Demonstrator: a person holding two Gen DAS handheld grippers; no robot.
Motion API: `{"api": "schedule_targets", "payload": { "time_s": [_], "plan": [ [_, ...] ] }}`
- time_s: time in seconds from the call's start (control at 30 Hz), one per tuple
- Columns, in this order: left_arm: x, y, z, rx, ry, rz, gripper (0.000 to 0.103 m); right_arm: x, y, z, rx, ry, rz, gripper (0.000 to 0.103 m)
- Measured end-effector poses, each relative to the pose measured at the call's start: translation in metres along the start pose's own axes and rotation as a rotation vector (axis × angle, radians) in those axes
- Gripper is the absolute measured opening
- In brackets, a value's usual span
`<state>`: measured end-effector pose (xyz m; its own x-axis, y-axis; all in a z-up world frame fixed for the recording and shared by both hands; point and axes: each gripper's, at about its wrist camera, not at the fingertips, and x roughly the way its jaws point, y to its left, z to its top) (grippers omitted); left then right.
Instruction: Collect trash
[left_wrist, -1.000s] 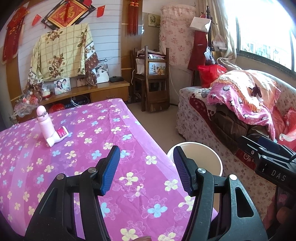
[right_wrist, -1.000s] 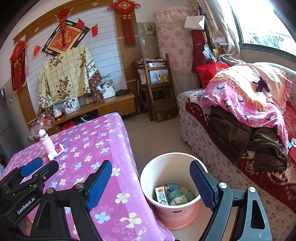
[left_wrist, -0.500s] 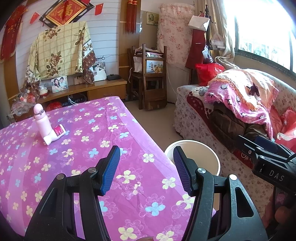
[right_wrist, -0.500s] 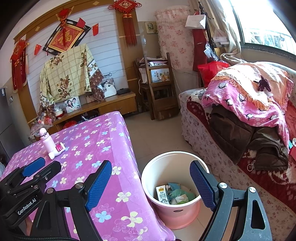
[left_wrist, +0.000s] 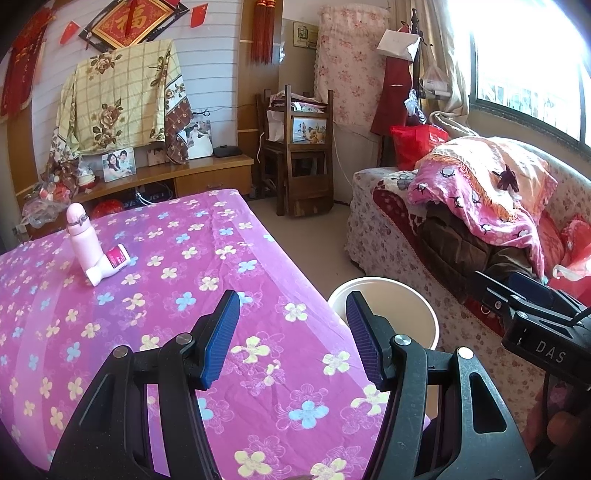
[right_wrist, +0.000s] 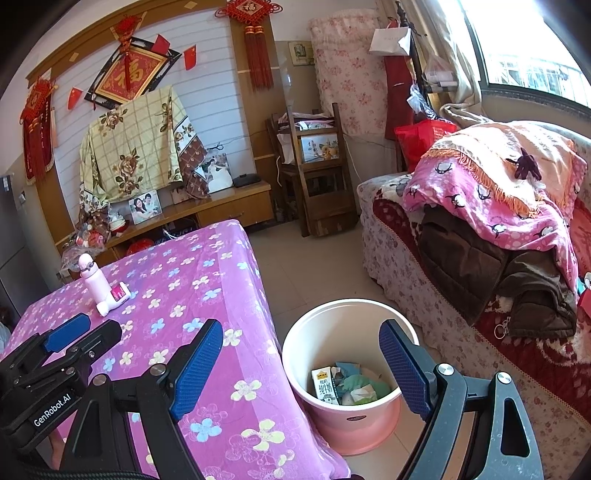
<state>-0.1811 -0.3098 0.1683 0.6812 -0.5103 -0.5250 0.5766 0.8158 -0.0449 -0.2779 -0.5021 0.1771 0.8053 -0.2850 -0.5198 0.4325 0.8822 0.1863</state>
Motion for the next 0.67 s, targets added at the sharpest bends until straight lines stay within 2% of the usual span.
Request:
{"api": "schedule_targets", "payload": {
  "time_s": [0.67],
  "plan": [
    [0.001, -0.011, -0.006, 0.026, -0.012, 0.013, 0.059, 0.004, -0.002, -0.004, 0.005, 0.013, 0.000, 0.085]
  ]
}}
